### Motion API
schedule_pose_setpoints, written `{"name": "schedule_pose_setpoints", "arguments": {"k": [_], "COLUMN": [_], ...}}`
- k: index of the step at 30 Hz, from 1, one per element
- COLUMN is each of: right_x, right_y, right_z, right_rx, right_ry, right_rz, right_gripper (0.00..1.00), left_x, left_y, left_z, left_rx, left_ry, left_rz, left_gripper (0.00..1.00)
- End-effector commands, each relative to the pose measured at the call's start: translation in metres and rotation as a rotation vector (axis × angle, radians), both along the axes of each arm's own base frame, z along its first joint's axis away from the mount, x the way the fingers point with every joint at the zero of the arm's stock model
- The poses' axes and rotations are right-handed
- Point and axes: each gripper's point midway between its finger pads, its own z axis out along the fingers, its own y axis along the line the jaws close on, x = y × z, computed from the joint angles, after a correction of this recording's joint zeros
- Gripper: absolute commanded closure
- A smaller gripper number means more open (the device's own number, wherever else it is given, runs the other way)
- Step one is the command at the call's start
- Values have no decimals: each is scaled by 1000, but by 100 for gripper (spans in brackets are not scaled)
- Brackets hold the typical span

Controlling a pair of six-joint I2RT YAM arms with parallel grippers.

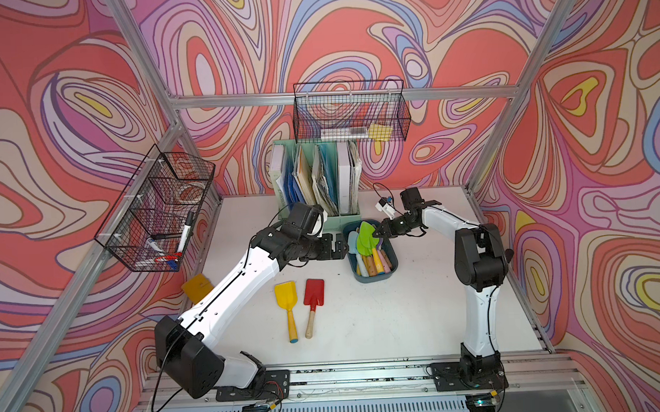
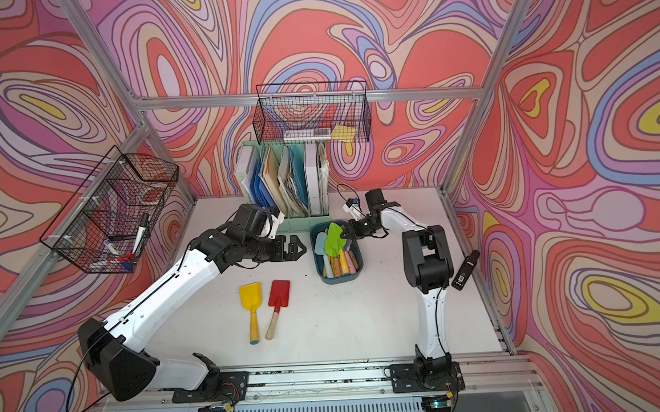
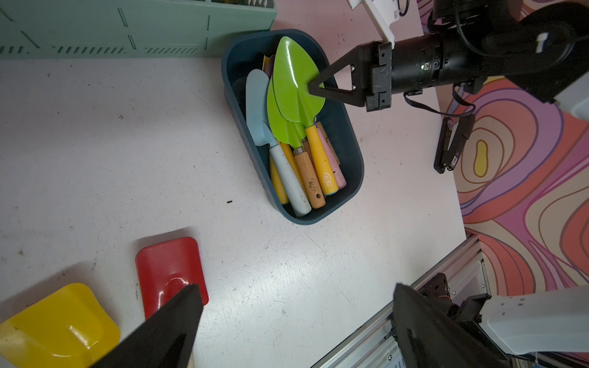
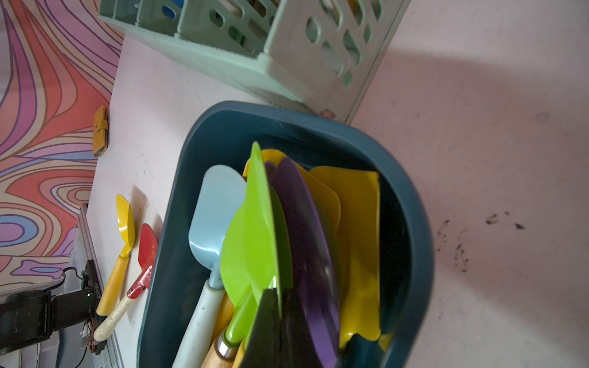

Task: Put the shovel into the storage box
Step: Place the shovel in the storage box.

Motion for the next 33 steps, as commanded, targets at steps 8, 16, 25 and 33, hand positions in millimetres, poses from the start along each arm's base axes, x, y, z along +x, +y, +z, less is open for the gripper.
{"name": "schedule_pose_setpoints", "arguments": {"k": [8,16,25,33], "right_x": [1,0,2,-4], "right_y": [-5,-10,-26,-37], "right_z": [-5,0,27,62], "right_rx": [-26,-57,-137,-177], "right_ry": [15,14,-24,-67], "right_rz": [-24,-54,-129,-190], "right_gripper": [79,72,67,66], "left_x": [-4,-5,-9,-30], "left_y": [-2,-2,5,30], "left_z": [4,5,-3,-35], "left_rx": [-15,-16,7,112], "left_ry": [-15,-17,19,149], "left_rz": [-16,-16,14,98], "left_gripper": [1,1,1,1]}}
